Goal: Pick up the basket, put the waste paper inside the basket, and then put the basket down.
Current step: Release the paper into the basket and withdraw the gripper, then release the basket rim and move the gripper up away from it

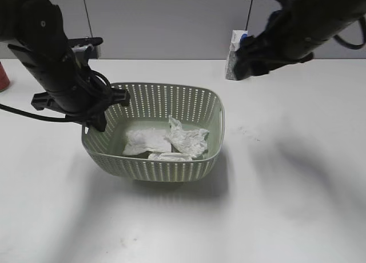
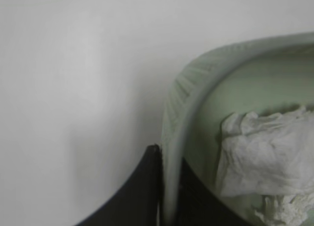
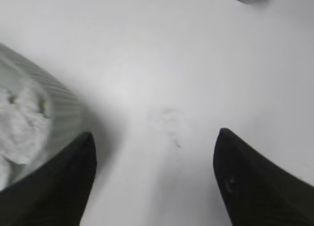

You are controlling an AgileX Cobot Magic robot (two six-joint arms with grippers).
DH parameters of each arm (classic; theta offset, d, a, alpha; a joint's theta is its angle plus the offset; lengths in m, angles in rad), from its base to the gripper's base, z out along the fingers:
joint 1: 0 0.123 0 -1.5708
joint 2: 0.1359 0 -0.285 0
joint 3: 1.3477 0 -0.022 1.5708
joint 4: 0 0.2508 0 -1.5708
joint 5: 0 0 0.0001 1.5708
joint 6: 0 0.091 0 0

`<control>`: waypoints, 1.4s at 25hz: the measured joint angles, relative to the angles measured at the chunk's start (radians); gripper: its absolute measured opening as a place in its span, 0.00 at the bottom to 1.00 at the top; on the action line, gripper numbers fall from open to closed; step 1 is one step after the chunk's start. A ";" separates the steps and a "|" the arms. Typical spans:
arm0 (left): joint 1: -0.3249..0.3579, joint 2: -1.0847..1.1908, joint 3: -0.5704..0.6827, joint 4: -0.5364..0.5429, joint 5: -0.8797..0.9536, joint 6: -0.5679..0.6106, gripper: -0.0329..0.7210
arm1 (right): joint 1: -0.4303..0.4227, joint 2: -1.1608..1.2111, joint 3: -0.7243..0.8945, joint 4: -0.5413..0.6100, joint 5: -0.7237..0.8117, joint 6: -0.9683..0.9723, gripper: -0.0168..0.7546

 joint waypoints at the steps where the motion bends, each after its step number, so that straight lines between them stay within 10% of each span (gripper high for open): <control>1: 0.000 0.000 0.000 0.000 -0.008 0.000 0.05 | -0.051 0.000 -0.007 -0.002 0.036 0.000 0.79; 11: 0.011 0.122 -0.186 0.029 0.033 0.000 0.05 | -0.428 -0.035 -0.015 -0.017 0.285 -0.045 0.77; 20: 0.103 0.327 -0.442 -0.040 0.099 0.000 0.09 | -0.466 -0.244 0.024 0.005 0.354 -0.050 0.77; 31: 0.115 0.347 -0.450 -0.055 0.107 0.082 0.85 | -0.466 -0.515 0.249 0.005 0.345 -0.054 0.77; 35: 0.152 0.292 -0.450 -0.059 0.172 0.110 0.93 | -0.466 -0.622 0.360 0.005 0.335 -0.055 0.77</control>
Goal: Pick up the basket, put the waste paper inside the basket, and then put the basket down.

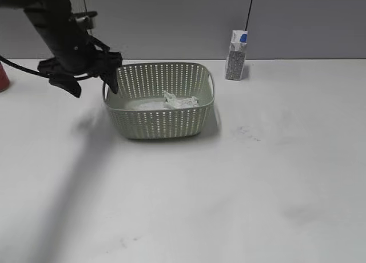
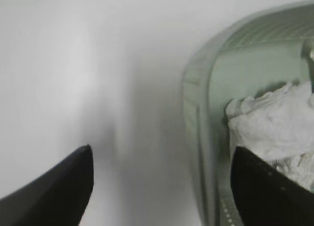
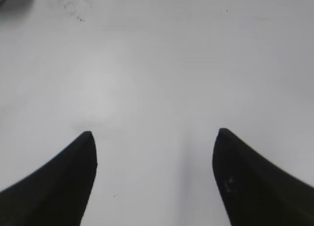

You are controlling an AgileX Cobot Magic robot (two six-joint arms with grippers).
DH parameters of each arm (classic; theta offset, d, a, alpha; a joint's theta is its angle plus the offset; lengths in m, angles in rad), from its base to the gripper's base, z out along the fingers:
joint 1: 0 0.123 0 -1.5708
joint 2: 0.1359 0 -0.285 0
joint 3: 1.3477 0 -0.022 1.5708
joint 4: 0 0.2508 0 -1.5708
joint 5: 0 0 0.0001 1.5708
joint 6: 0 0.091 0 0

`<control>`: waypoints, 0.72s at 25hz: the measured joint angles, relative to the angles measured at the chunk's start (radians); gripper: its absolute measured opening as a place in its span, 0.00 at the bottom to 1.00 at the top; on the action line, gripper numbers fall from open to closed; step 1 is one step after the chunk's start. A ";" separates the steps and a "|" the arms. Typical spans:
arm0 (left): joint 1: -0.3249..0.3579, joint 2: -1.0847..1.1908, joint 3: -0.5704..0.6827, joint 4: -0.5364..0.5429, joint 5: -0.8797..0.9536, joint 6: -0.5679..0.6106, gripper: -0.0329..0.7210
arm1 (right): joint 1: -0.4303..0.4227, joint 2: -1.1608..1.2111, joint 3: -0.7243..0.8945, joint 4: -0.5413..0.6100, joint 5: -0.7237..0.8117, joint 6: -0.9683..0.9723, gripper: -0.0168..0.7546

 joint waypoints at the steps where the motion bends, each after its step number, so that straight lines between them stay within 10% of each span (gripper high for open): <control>1: 0.012 -0.018 0.000 0.000 0.020 0.018 0.93 | 0.000 -0.034 0.033 0.000 -0.005 0.000 0.77; 18: 0.175 -0.277 0.016 0.113 0.306 0.224 0.90 | 0.000 -0.665 0.473 -0.030 0.003 -0.003 0.77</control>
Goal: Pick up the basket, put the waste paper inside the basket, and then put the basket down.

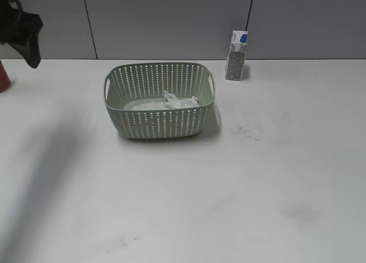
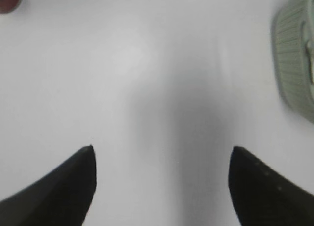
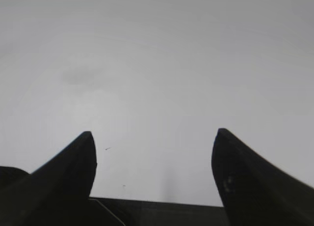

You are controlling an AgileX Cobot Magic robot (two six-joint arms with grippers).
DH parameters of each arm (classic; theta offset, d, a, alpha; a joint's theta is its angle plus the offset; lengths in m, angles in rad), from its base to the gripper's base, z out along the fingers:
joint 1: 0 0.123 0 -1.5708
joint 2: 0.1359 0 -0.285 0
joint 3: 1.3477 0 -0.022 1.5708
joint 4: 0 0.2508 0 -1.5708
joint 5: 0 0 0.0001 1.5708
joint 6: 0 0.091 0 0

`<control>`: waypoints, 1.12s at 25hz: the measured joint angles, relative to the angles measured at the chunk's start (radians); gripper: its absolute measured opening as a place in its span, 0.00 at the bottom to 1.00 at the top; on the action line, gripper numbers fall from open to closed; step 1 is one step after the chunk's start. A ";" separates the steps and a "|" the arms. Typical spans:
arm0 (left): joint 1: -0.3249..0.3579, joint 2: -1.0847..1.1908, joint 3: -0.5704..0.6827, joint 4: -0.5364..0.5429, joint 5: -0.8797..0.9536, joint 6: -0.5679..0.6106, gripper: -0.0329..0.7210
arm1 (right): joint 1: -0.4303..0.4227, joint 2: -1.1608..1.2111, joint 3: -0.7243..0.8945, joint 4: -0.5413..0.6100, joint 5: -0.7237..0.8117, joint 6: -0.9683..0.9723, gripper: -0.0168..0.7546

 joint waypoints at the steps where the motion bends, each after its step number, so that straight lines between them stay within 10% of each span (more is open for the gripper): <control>1: 0.017 -0.013 0.017 0.003 0.004 0.001 0.89 | 0.000 -0.034 0.002 0.000 0.006 0.000 0.77; 11: 0.152 -0.320 0.381 0.003 -0.066 0.022 0.84 | 0.037 -0.245 0.008 -0.023 0.012 0.000 0.77; 28: 0.156 -1.273 0.957 -0.008 -0.175 0.022 0.82 | 0.041 -0.248 0.008 -0.030 0.012 0.009 0.77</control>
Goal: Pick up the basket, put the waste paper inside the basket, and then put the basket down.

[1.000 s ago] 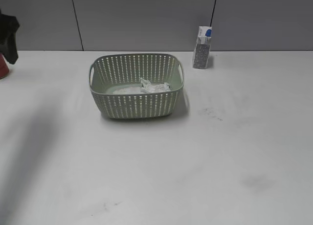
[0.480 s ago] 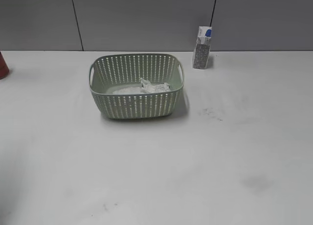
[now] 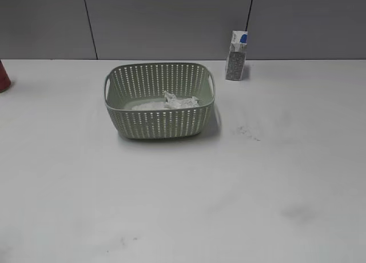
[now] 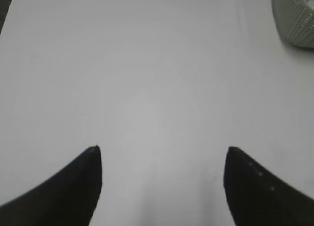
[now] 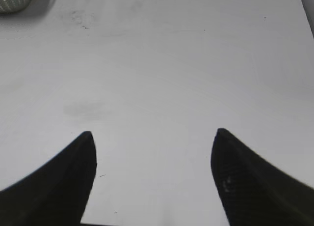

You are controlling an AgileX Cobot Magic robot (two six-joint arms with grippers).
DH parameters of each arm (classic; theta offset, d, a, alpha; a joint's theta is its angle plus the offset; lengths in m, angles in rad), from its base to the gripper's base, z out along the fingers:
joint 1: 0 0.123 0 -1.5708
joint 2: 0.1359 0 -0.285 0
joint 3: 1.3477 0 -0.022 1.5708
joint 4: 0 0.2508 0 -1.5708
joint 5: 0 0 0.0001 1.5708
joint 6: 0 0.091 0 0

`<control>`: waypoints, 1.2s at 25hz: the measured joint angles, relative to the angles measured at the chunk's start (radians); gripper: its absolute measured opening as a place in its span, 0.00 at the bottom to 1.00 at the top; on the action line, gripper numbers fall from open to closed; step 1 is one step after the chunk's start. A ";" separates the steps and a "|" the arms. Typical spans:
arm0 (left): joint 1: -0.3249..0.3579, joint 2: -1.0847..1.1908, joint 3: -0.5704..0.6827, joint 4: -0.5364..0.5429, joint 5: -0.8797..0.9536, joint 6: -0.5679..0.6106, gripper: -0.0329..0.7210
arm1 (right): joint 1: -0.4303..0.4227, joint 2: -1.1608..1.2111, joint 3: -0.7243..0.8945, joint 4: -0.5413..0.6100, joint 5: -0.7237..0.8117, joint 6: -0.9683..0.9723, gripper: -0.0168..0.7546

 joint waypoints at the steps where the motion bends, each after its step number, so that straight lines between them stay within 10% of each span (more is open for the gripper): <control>1: 0.000 -0.040 0.020 0.000 0.000 0.000 0.82 | 0.000 0.000 0.000 -0.001 0.000 0.002 0.77; 30: -0.013 -0.561 0.146 0.018 0.007 0.000 0.81 | 0.000 -0.042 0.000 -0.006 0.001 0.014 0.77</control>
